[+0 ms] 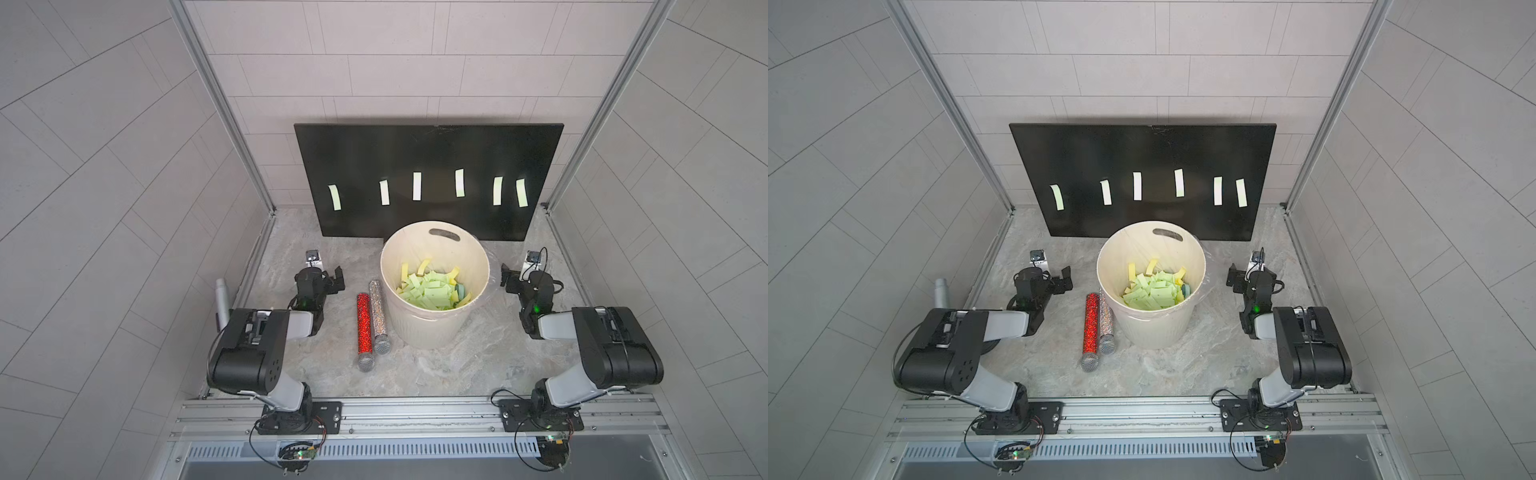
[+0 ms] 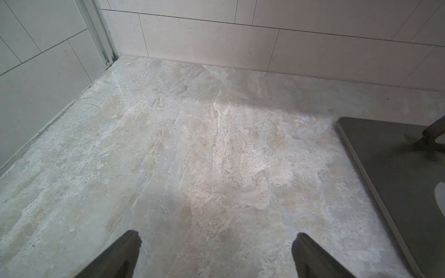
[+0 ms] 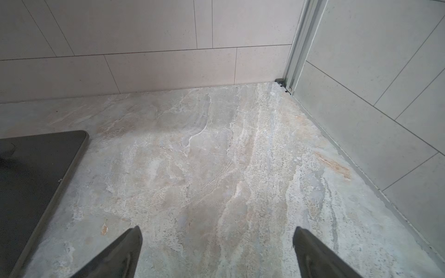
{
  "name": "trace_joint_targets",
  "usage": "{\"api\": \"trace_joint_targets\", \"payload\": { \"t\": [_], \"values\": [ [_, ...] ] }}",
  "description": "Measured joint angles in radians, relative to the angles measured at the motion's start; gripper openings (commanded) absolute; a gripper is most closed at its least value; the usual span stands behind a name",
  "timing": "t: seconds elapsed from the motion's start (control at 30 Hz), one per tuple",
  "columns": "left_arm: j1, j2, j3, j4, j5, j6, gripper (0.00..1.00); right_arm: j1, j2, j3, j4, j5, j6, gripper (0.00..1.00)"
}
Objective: Remove the sticky note from the monitor
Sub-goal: Tear off the sticky note from the monitor.
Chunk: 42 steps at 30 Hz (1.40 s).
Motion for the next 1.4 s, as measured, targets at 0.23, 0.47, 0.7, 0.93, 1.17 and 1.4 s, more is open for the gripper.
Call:
{"api": "trace_joint_targets", "payload": {
  "t": [0.23, 0.47, 0.7, 0.93, 1.17, 1.4],
  "values": [
    [0.000, 0.000, 0.000, 0.000, 0.000, 0.000, 1.00, 0.000, 0.000, 0.000, 0.000, 0.000, 0.000, 1.00],
    [0.000, 0.000, 0.000, -0.002, 0.000, 0.000, 1.00, 0.000, 0.000, 0.000, 0.000, 0.000, 0.000, 1.00],
    [-0.008, -0.021, 0.014, -0.067, -0.009, 0.001, 1.00, -0.003, -0.012, 0.000, -0.006, -0.002, 0.000, 1.00],
    [-0.018, -0.164, 0.253, -0.458, -0.130, -0.090, 1.00, -0.004, -0.299, 0.156, -0.383, 0.030, 0.089, 1.00],
    [-0.018, -0.314, 0.404, -0.803, -0.174, -0.228, 1.00, -0.004, -0.451, 0.304, -0.709, 0.007, 0.247, 1.00],
    [-0.013, -0.425, 0.563, -1.147, -0.161, -0.415, 1.00, -0.008, -0.674, 0.365, -0.991, 0.021, 0.423, 1.00]
  ]
}}
